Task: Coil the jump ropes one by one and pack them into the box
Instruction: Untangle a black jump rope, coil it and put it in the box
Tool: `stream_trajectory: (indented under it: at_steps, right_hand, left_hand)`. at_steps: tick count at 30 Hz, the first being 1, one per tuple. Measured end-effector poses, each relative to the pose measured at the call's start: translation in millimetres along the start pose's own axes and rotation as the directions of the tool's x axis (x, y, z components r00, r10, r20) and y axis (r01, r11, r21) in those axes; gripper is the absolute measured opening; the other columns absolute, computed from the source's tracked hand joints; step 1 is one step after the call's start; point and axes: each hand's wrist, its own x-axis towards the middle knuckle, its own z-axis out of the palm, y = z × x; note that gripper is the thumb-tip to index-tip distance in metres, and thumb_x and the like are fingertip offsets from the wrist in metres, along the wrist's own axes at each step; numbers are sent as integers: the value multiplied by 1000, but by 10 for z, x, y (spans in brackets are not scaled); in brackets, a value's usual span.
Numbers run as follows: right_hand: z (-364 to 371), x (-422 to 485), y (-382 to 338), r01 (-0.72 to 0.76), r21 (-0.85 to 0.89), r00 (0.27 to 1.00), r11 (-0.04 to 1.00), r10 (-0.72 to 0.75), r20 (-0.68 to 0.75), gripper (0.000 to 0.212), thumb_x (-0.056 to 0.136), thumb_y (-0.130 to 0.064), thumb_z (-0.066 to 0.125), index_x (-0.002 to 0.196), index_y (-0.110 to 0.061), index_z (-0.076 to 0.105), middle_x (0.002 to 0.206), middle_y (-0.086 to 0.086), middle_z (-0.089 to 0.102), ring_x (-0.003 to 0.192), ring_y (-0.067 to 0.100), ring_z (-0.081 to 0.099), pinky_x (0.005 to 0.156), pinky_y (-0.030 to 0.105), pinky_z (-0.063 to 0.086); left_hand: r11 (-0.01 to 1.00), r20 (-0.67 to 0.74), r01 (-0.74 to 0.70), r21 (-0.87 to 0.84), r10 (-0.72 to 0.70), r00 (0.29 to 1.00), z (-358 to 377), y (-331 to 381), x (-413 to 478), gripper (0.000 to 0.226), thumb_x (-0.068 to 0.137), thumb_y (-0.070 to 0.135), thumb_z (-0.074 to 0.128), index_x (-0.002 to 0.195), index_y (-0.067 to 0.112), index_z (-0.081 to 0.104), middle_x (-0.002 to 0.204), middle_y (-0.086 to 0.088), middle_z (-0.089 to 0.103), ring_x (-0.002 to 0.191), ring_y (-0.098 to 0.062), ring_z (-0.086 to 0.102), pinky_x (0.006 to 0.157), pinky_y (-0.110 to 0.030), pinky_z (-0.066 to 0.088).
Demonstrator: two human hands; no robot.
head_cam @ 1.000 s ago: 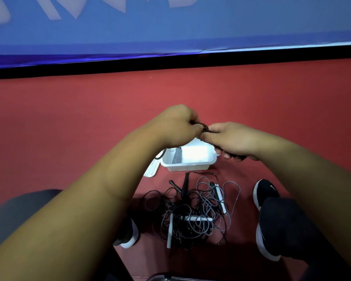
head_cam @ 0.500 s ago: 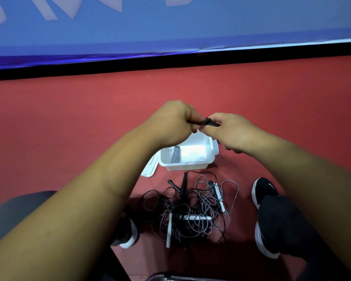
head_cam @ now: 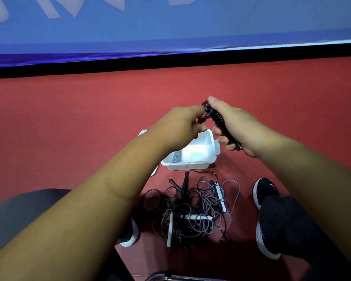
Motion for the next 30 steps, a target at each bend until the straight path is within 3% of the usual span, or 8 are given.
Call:
stream_trajectory:
  at_steps: [3,5,9,15,21,23,26,30]
  right_hand:
    - [8,-7,-15,20,17,999,1000,-19,-48,52,97,-69,50,110,-20,66,70,2,56,44,17,43,50,26,29]
    - [-2,-7,-24,33,42,999,999,-31,-42,55,99,-66,48,115,-17,67,68,1,56,44,16,44,49,24,29]
    - [-46,-14,-16,60,98,998,993,-57,-32,43,103,-64,49,105,-23,63,70,3,57,44,17,43,48,24,28]
    - [-47,-42,-13,96,93,995,991,-99,32,42,104,-64,50,98,-23,60,69,5,57,44,18,41,49,24,27]
    - [-9,-88,25,-29,88,975,996,8,220,62,102,-70,48,108,-10,65,67,4,51,45,16,36,46,21,22]
    - [-9,-105,27,-69,85,954,994,41,296,62,103,-70,44,107,-11,64,66,4,48,44,15,33,44,19,20]
    - [-40,-138,30,-145,62,886,987,101,453,61,103,-69,40,101,-12,61,67,5,43,41,12,31,40,18,19]
    - [-100,-185,20,-242,68,768,968,148,623,64,104,-66,38,102,-8,65,65,6,38,37,9,30,40,17,19]
  left_hand:
    - [997,93,62,-45,-57,994,27,-2,15,23,108,32,54,108,10,62,83,1,66,59,-6,50,58,-25,42]
    - [971,158,119,-208,-87,984,14,-12,15,35,110,38,51,115,8,67,79,2,52,69,-16,45,64,-29,43]
    - [863,162,153,-482,-84,983,-72,-76,44,40,110,40,49,109,9,74,73,6,45,67,-15,37,61,-28,35]
    - [945,106,101,-311,-71,992,-225,-138,70,15,104,15,63,106,15,78,89,-1,77,71,-5,56,65,-18,49]
    - [961,97,198,-193,-182,978,-119,-225,91,9,89,18,82,99,18,83,85,-4,80,87,-20,78,84,-45,62]
    - [958,108,213,-190,-196,975,-107,-232,97,9,86,23,85,94,19,83,81,-2,80,82,-19,78,75,-38,62]
    - [978,62,172,-120,-166,984,-127,-193,93,5,83,21,88,83,22,83,58,11,68,47,2,55,52,-15,43]
    - [994,1,84,-64,-84,996,-189,-121,73,13,79,8,83,82,20,83,51,15,61,45,5,48,53,-15,39]
